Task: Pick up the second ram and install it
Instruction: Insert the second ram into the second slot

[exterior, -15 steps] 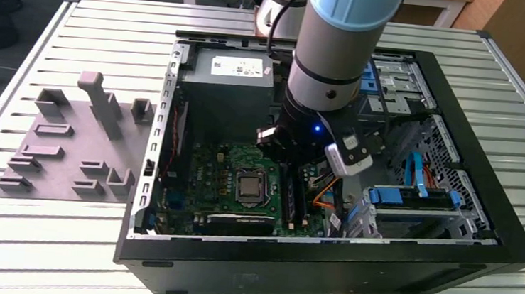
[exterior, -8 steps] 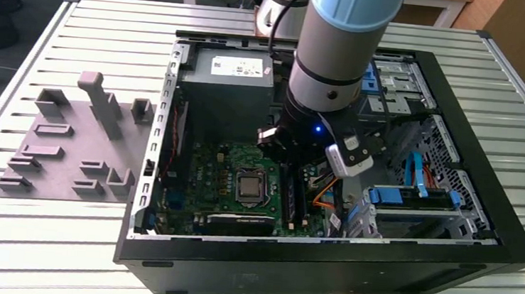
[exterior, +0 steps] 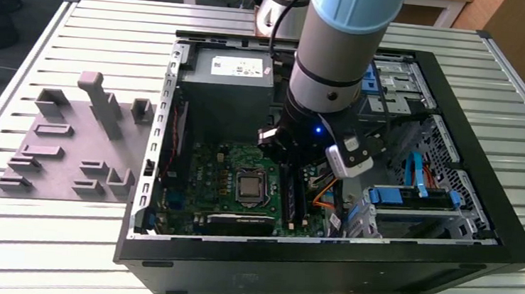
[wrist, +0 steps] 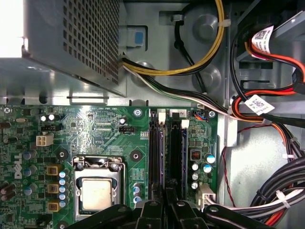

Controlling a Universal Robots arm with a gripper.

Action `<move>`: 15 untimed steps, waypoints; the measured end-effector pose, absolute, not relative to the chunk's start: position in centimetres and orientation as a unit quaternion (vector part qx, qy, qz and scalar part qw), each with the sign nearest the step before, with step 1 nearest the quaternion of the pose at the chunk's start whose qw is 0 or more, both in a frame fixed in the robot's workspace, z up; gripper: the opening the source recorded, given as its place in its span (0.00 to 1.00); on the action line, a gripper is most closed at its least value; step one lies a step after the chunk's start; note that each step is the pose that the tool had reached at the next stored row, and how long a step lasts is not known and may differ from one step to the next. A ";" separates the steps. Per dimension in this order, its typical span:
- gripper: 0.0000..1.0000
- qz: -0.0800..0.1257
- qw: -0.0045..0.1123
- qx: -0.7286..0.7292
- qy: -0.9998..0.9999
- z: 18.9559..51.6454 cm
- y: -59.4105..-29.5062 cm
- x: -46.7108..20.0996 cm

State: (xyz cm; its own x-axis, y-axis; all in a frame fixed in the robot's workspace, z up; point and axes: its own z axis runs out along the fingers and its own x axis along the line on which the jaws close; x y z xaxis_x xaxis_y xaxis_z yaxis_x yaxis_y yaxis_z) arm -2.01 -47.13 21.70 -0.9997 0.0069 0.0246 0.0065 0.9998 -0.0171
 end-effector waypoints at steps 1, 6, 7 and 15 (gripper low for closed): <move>0.14 0.008 0.012 -0.003 -1.000 21.7 -47.1 -2.0; 0.14 0.008 0.012 -0.003 -1.000 21.6 -47.1 -2.0; 0.14 0.008 0.012 -0.003 -1.000 21.6 -47.1 -2.0; 0.14 0.008 0.012 -0.003 -1.000 21.5 -47.1 -2.0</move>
State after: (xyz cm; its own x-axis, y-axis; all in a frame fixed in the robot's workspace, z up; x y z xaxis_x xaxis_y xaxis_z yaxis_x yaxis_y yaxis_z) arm -2.01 -47.13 21.54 -0.9997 0.0069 0.0244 0.0065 0.9998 -0.0169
